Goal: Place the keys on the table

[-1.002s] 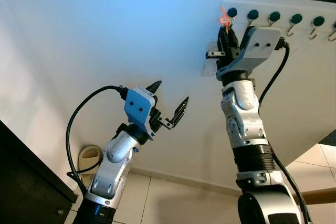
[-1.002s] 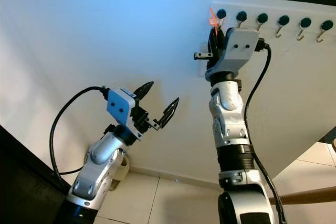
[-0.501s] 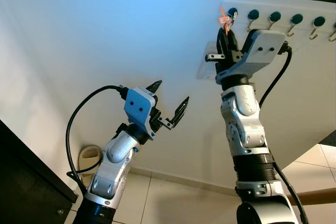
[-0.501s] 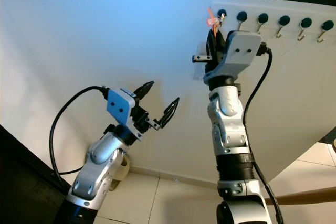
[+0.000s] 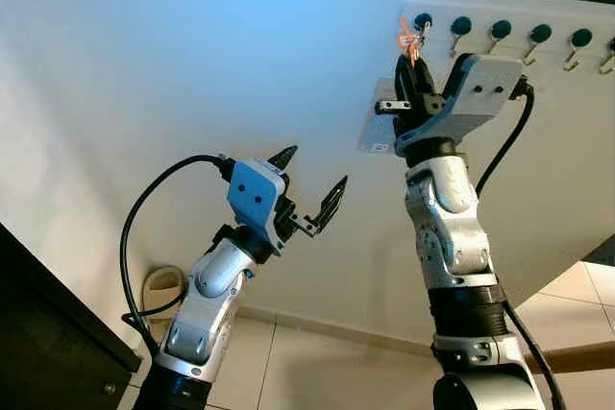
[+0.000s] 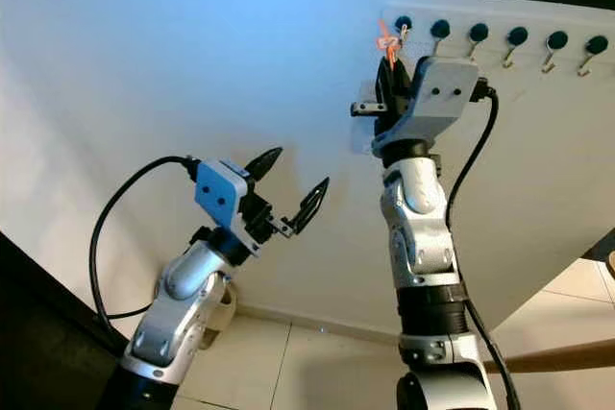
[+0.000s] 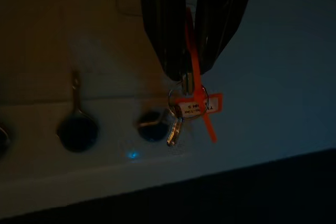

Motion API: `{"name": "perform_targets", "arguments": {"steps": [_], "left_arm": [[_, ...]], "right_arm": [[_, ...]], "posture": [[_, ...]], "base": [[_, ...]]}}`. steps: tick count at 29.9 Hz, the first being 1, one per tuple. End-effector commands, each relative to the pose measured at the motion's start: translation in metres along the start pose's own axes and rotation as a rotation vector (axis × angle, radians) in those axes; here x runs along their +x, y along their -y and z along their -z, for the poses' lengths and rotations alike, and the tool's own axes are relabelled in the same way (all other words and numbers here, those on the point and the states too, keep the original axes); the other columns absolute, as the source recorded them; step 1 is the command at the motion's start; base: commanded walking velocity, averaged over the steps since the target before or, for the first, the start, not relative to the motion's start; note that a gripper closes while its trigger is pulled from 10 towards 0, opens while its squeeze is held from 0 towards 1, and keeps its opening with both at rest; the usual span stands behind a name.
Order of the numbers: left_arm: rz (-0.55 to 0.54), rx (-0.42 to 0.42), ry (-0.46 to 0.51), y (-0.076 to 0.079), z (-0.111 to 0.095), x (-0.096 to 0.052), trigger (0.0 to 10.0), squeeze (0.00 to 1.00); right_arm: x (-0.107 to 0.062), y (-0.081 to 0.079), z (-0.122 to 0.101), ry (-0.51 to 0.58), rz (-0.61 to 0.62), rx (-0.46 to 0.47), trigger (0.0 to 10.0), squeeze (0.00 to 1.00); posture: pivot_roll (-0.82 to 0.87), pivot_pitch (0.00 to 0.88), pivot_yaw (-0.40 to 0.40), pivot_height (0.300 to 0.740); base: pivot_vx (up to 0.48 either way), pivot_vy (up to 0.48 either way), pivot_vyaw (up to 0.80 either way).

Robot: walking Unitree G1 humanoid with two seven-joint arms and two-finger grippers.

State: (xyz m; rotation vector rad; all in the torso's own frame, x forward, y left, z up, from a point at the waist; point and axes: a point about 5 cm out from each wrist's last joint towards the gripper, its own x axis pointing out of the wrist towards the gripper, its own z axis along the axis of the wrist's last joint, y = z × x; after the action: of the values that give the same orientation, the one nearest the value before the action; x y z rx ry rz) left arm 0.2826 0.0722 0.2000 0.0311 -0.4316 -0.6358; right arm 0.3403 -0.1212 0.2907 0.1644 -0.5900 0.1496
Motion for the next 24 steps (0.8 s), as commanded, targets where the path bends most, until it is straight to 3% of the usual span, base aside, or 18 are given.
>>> {"name": "perform_targets", "arguments": {"steps": [1,5,19,24], "left_arm": [[0.018,-0.006,-0.002,0.004,0.000,0.000,10.0,0.00],[0.018,-0.007,-0.003,0.004,-0.001,0.001,10.0,0.00],[0.018,-0.007,-0.002,0.004,-0.001,0.001,10.0,0.00],[0.018,-0.007,-0.001,0.004,-0.002,0.002,10.0,0.00]], "right_arm": [[0.002,-0.006,-0.004,0.009,-0.033,0.013,0.0,0.00],[0.013,-0.013,-0.008,-0.029,-0.076,0.122,0.0,0.00],[0.025,-0.036,-0.025,-0.004,-0.213,0.231,0.0,0.00],[0.024,-0.051,-0.035,0.030,-0.319,0.285,0.0,0.00]], "posture": [[0.05,0.129,-0.024,0.740],[0.05,0.132,-0.023,0.740],[0.05,0.134,-0.021,0.740],[0.05,0.134,-0.020,0.740]], "base": [[0.000,0.000,0.00],[0.000,0.000,0.00],[0.000,0.000,0.00],[0.000,0.000,0.00]]}}
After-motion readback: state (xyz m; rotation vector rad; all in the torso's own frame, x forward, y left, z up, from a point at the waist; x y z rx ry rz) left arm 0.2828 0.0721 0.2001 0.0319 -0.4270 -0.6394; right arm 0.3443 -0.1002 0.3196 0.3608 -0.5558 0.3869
